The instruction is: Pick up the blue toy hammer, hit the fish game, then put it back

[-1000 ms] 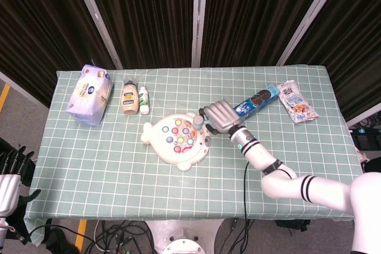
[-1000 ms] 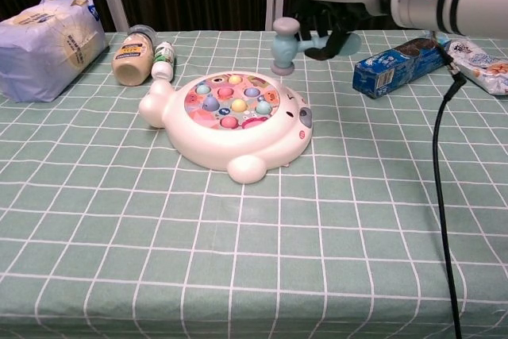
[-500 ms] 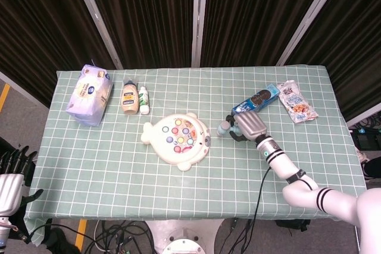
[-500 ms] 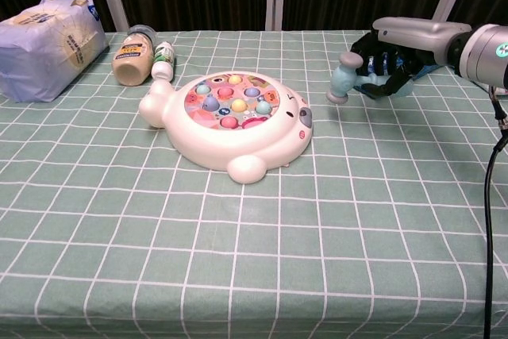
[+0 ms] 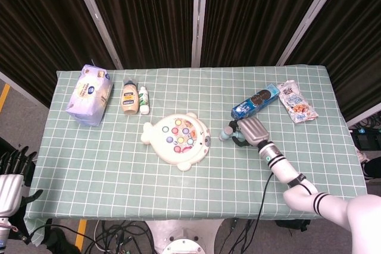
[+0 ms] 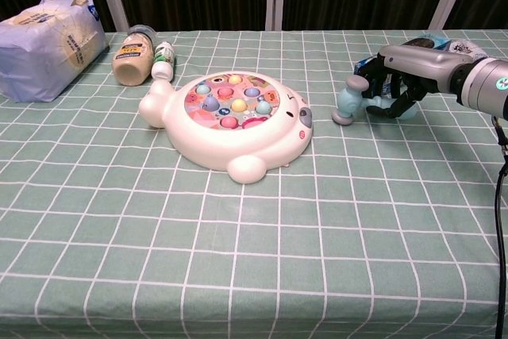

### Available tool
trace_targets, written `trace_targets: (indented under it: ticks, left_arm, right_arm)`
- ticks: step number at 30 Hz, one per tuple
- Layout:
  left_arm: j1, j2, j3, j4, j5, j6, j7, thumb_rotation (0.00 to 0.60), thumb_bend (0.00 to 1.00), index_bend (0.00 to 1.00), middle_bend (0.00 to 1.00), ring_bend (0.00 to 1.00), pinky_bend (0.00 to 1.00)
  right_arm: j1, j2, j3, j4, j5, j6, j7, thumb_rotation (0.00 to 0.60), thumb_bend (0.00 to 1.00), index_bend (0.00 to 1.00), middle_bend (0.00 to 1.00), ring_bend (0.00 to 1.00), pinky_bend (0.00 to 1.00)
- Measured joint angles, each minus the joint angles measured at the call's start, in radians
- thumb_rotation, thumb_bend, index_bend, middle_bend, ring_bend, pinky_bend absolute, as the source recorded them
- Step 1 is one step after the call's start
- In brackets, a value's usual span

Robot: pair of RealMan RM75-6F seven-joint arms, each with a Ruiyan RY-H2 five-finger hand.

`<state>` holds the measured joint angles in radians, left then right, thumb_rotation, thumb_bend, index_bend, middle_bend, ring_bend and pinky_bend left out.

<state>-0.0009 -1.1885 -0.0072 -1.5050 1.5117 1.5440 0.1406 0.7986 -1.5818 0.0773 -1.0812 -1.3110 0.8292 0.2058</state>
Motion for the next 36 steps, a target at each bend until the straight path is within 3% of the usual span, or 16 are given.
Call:
trace_targets:
  ticks: [15,24,31,36]
  left_arm:
    - [0.001,-0.004,0.003,0.008,0.003,-0.001,-0.005,0.600,0.03,0.12,0.02,0.00,0.00]
    - [-0.003,-0.001,0.003,0.004,0.009,-0.002,-0.001,0.600,0.03,0.12,0.02,0.00,0.00]
    - [-0.012,0.002,-0.002,0.000,0.015,-0.006,0.004,0.600,0.03,0.12,0.02,0.00,0.00]
    - [-0.020,0.002,-0.009,0.002,0.017,-0.008,0.000,0.600,0.03,0.12,0.02,0.00,0.00]
  right_arm:
    - [-0.015,0.007,0.024,-0.027,0.002,-0.017,-0.038,0.600,0.19,0.41,0.38,0.29,0.44]
    - [-0.035,0.036,0.028,-0.074,-0.007,0.000,-0.037,0.600,0.19,0.33,0.32,0.19,0.25]
    - [-0.075,0.104,0.026,-0.158,-0.025,0.080,-0.091,0.600,0.19,0.26,0.29,0.18,0.24]
    - [-0.141,0.200,0.023,-0.259,-0.043,0.203,-0.142,0.600,0.22,0.21,0.26,0.17,0.24]
